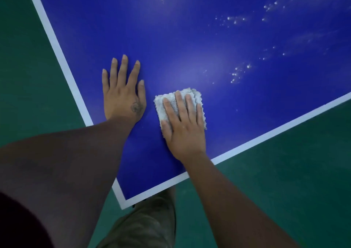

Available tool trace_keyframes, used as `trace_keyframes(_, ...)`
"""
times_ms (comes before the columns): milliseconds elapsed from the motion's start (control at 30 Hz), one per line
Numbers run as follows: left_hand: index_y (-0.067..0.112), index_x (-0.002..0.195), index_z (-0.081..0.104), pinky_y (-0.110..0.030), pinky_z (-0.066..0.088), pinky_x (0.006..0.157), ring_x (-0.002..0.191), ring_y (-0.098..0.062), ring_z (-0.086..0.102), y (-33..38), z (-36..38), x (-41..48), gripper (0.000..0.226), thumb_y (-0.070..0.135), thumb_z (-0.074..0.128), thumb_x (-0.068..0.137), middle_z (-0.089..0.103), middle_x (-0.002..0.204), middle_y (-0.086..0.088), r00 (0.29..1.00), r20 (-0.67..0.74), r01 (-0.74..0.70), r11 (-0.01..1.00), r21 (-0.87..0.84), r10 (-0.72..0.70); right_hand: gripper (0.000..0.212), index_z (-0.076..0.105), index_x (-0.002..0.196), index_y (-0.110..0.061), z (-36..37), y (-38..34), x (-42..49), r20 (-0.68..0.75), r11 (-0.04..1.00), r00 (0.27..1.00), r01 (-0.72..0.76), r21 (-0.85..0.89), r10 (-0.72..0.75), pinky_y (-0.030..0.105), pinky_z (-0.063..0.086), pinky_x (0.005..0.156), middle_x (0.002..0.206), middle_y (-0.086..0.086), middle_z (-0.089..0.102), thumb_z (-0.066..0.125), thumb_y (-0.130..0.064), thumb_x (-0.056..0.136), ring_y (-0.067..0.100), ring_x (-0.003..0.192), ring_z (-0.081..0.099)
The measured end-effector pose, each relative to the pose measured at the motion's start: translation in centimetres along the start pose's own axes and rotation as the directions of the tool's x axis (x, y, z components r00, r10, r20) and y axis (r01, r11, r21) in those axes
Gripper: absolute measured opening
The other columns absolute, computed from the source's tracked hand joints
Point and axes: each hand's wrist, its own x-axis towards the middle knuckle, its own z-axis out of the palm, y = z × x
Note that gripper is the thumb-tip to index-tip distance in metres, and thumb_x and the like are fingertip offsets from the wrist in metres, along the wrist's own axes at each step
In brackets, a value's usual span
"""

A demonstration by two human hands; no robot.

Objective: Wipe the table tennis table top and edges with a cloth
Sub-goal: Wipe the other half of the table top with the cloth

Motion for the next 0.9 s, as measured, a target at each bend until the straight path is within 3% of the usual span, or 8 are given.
trace_keyframes(67, 0.029, 0.171, 0.025, -0.053, 0.005, 0.135, 0.168, -0.025, 0.004, 0.1, 0.0, 0.1, 0.058, 0.045, 0.023, 0.115, 0.015, 0.180, -0.001, 1.000, 0.005, 0.007, 1.000, -0.004, -0.007, 0.059, 0.031, 0.169, -0.029, -0.8, 3.6, 1.1, -0.007, 0.997, 0.998, 0.065, -0.031, -0.065, 0.057, 0.016, 0.132, 0.179, 0.005, 0.019, 0.038, -0.046, 0.113, 0.028, 0.167, 0.010)
trace_keyframes(233, 0.026, 0.169, 0.033, -0.055, 0.010, 0.134, 0.167, -0.027, 0.010, 0.1, 0.0, 0.2, 0.056, 0.042, 0.030, 0.115, 0.020, 0.179, -0.003, 0.999, -0.034, 0.004, 0.999, -0.039, -0.006, 0.062, 0.018, 0.172, -0.031, -3.2, 10.9, 5.9, 0.055, 0.988, 0.990, -0.126, -0.086, 0.131, 0.056, 0.006, 0.134, 0.181, 0.004, 0.008, 0.026, -0.049, 0.113, 0.029, 0.167, 0.003)
trace_keyframes(300, 0.023, 0.168, 0.036, -0.056, 0.012, 0.134, 0.167, -0.028, 0.013, 0.1, -0.1, 0.3, 0.055, 0.040, 0.033, 0.115, 0.023, 0.178, -0.005, 0.999, -0.051, -0.002, 0.998, -0.058, -0.001, 0.063, 0.013, 0.173, -0.029, -3.7, 11.5, 7.1, 0.080, 0.976, 0.977, -0.189, -0.104, 0.198, 0.057, 0.005, 0.133, 0.181, 0.005, 0.003, 0.021, -0.049, 0.113, 0.029, 0.167, 0.000)
trace_keyframes(400, 0.022, 0.167, 0.038, -0.057, 0.014, 0.133, 0.166, -0.029, 0.015, 0.1, -0.2, 0.3, 0.054, 0.037, 0.038, 0.115, 0.025, 0.178, -0.006, 0.997, -0.074, -0.006, 0.997, -0.072, 0.001, 0.064, 0.015, 0.172, -0.023, -3.6, 9.1, 7.6, 0.058, 0.964, 0.968, -0.234, -0.126, 0.242, 0.062, 0.006, 0.132, 0.180, 0.012, 0.004, 0.027, -0.043, 0.113, 0.035, 0.166, 0.003)
trace_keyframes(600, 0.018, 0.165, 0.042, -0.059, 0.018, 0.132, 0.166, -0.029, 0.018, -0.1, 0.1, 0.6, 0.053, 0.032, 0.041, 0.114, 0.027, 0.177, -0.007, 0.995, -0.096, -0.016, 0.994, -0.106, 0.006, 0.063, 0.019, 0.172, -0.029, -1.4, 1.3, 9.5, 0.053, 0.999, 0.999, -0.003, -0.051, 0.006, 0.061, 0.008, 0.132, 0.180, 0.006, 0.009, 0.033, -0.046, 0.113, 0.031, 0.167, 0.004)
trace_keyframes(767, 0.016, 0.163, 0.045, -0.061, 0.017, 0.132, 0.166, -0.030, 0.019, -0.3, 0.4, 0.8, 0.052, 0.028, 0.041, 0.113, 0.029, 0.176, -0.007, 0.995, -0.097, -0.018, 0.989, -0.150, 0.004, 0.061, 0.021, 0.171, -0.031, -2.0, 5.4, 13.9, 0.092, 0.989, 0.988, 0.131, -0.071, -0.124, 0.059, 0.008, 0.133, 0.180, 0.003, 0.010, 0.030, -0.048, 0.113, 0.028, 0.167, 0.004)
trace_keyframes(900, 0.016, 0.164, 0.045, -0.061, 0.017, 0.132, 0.166, -0.031, 0.019, -0.4, 0.6, 0.8, 0.053, 0.028, 0.040, 0.112, 0.029, 0.176, -0.007, 0.996, -0.093, -0.009, 0.989, -0.149, -0.005, 0.064, 0.012, 0.172, -0.030, -4.3, 11.7, 16.1, 0.121, 0.984, 0.987, -0.081, -0.159, 0.101, 0.062, 0.008, 0.132, 0.181, 0.005, 0.005, 0.019, -0.050, 0.111, 0.030, 0.167, 0.002)
